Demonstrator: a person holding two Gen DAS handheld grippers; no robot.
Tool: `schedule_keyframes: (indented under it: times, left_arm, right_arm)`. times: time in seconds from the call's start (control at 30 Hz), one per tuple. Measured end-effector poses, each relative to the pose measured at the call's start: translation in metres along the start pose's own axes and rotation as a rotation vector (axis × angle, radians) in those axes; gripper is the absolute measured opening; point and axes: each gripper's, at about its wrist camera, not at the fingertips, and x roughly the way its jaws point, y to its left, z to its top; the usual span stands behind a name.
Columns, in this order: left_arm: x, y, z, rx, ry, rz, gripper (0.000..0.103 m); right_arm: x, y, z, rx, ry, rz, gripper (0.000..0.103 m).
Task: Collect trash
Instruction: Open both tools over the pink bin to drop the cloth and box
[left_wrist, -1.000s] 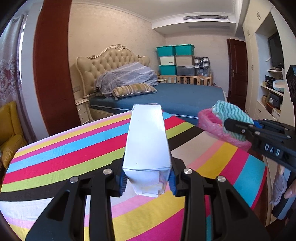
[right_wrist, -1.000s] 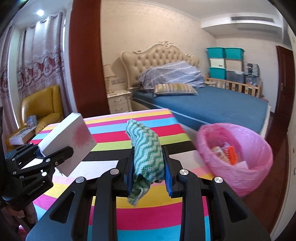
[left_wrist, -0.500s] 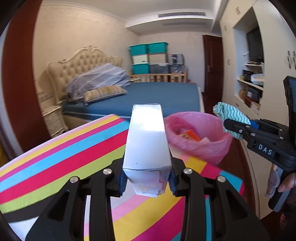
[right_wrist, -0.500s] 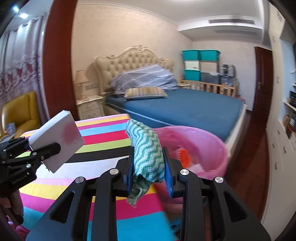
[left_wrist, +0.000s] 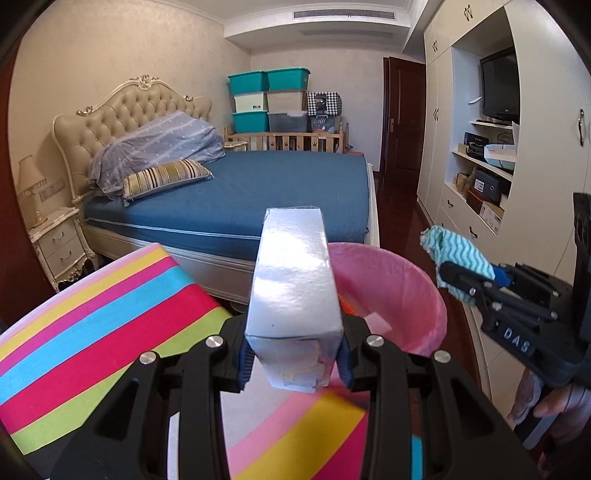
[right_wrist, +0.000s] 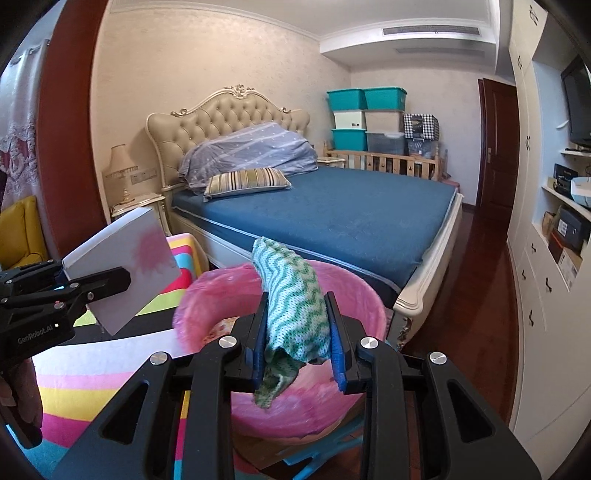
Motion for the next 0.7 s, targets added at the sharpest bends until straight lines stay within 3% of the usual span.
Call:
schedule_keyframes:
  times: [0.37, 0.43, 0.5, 0.53, 0.7]
  left_arm:
    - [0.050, -0.010, 0.029, -0.021, 0.008, -0.032, 0.035]
    - [0.056, -0.011, 0.036, -0.019, -0.002, -0.056, 0.042]
    - [0.059, -0.010, 0.044, -0.018, -0.024, -0.062, 0.067]
    - [0.058, -0.007, 0.048, -0.024, -0.041, -0.057, 0.071]
    - [0.034, 0.011, 0.054, -0.041, -0.101, -0.012, 0.088]
  right_arm:
    - [0.030, -0.007, 0.016, -0.017, -0.013, 0.053, 0.031]
    - [0.034, -0.007, 0.022, -0.032, -0.038, 0.093, 0.035]
    - [0.038, -0.010, 0.027, -0.048, -0.054, 0.114, 0.058]
    - [0.038, -0.012, 0.028, -0.051, -0.062, 0.114, 0.071]
    - [0.014, -0.030, 0.038, -0.013, -0.121, 0.110, 0.071]
